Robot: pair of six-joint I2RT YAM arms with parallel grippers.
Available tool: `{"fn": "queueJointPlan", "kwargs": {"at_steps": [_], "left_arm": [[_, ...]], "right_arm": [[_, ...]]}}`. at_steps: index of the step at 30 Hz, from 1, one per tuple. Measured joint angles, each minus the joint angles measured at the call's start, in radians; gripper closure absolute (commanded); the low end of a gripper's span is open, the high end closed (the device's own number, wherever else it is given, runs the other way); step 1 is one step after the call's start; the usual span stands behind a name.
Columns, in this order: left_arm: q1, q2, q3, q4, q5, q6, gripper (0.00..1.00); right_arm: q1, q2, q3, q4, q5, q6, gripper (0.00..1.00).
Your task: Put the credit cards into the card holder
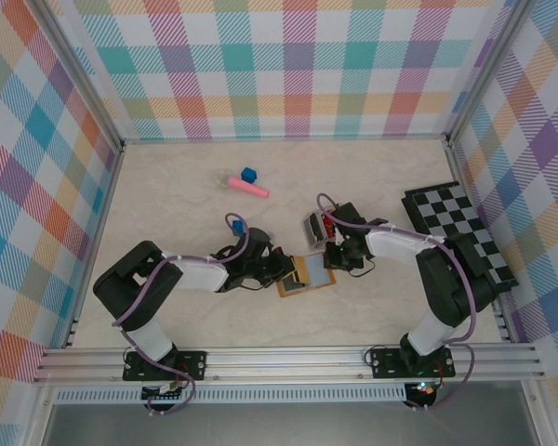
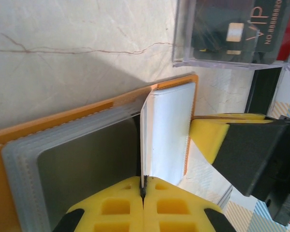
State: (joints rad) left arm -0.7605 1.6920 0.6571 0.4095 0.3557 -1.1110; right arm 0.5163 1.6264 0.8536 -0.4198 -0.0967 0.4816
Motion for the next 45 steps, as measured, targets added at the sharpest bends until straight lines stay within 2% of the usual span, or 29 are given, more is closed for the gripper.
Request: {"fn": "queueJointPlan", "kwargs": {"at_steps": [14,22,28,37,45], "left_arm": [[-0.022,0.054,0.0,0.108,0.018,-0.026,1.0],[-0.022,0.095,0.051,0.058,0.079,0.024,1.0],[-0.022,0.095,0.058,0.035,0.08,0.035,0.87],[-0.027,0.14,0.132,0.003,0.082,0.03,0.86],[-0.035,0.159,0.206,-0.092,0.076,0.065,0.73]], "right_arm": [[0.0,-0.063,-0.08,0.071,-0.016,0.083,0.82],[0.0,-0.063,-0.08,0.076,-0.016,0.087,0.82],[0.0,-0.063,-0.08,0.076,-0.017,0.087,0.82],[-0.006,-0.069,-0.09,0.09,-0.031,0.1,0.84],[-0.012,-0.097,-0.118,0.107,-0.035,0.148,0.84]]}}
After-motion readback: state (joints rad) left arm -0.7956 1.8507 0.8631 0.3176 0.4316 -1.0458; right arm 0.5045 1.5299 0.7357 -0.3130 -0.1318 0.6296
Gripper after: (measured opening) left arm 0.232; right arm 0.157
